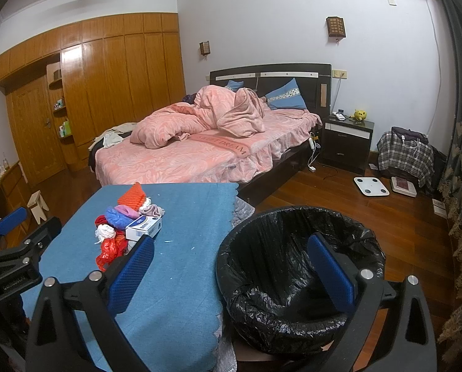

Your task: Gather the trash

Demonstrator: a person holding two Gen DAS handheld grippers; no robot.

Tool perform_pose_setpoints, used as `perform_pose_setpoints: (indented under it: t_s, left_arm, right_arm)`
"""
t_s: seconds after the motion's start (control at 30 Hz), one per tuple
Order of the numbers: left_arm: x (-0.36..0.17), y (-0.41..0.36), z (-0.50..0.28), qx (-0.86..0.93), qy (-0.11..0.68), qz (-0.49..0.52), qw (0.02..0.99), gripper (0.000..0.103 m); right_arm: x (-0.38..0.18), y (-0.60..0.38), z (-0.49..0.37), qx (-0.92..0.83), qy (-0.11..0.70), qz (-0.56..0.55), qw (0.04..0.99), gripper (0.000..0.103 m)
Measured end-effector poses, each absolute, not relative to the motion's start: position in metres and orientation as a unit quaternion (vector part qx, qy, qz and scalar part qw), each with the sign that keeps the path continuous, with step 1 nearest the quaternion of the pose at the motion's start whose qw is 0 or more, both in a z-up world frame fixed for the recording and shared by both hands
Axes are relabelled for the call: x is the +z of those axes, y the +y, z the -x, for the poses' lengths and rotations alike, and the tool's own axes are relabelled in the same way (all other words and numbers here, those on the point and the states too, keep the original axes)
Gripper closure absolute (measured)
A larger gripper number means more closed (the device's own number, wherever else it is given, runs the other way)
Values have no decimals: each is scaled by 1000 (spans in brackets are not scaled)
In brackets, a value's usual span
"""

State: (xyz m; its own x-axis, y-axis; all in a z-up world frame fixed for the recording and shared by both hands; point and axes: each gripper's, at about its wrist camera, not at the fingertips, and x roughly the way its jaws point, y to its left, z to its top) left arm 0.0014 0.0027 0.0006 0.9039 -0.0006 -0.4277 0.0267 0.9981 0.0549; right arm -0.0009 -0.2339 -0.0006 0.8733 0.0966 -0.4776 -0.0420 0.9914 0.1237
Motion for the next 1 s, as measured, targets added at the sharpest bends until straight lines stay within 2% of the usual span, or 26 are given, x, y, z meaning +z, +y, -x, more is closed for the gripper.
perform_pose_setpoints:
  t_s: [1.0]
  left_arm:
    - [1, 3, -1, -7, 220, -28, 975, 5]
  right_arm:
    - [-1, -232, -2, 36, 250, -55, 966, 6]
